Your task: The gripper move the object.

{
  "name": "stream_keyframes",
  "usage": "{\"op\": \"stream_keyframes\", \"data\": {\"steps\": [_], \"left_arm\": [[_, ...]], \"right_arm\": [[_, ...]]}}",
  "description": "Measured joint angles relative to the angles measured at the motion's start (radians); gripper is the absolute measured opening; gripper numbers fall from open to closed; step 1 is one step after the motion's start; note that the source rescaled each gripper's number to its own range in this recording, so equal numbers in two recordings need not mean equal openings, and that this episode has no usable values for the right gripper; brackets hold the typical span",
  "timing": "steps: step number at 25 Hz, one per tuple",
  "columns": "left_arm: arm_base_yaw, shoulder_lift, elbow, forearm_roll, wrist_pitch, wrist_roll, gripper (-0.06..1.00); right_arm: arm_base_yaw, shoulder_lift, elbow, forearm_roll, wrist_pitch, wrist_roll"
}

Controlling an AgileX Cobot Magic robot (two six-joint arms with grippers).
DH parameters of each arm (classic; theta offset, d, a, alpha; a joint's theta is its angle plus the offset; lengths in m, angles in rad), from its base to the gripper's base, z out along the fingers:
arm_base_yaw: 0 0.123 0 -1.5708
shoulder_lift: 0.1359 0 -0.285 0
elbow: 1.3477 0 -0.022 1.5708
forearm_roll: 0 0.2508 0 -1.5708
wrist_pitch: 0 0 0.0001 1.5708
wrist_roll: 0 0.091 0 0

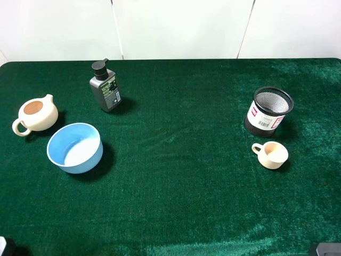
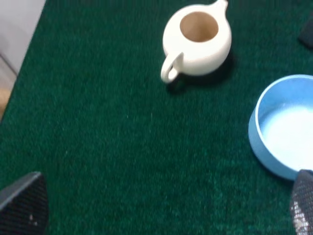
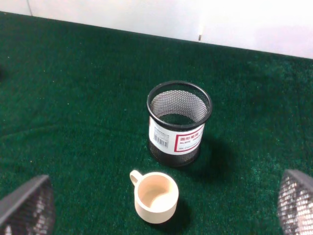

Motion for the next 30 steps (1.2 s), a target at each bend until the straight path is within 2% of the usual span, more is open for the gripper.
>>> {"op": "stream_keyframes", "data": {"steps": [7, 11, 30], "left_arm": [[0.000, -0.129, 0.000, -0.005, 0.003, 0.005, 1.00], [0.000, -0.134, 0.001, -0.025, 0.006, 0.024, 1.00], [0.000, -0.134, 0.001, -0.026, 0.006, 0.028, 1.00]], "right_arm": [[0.000, 0.000, 0.000, 0.000, 0.000, 0.000], [0.000, 0.000, 0.000, 0.000, 0.000, 0.000], [0.000, 0.000, 0.000, 0.000, 0.000, 0.000]]}}
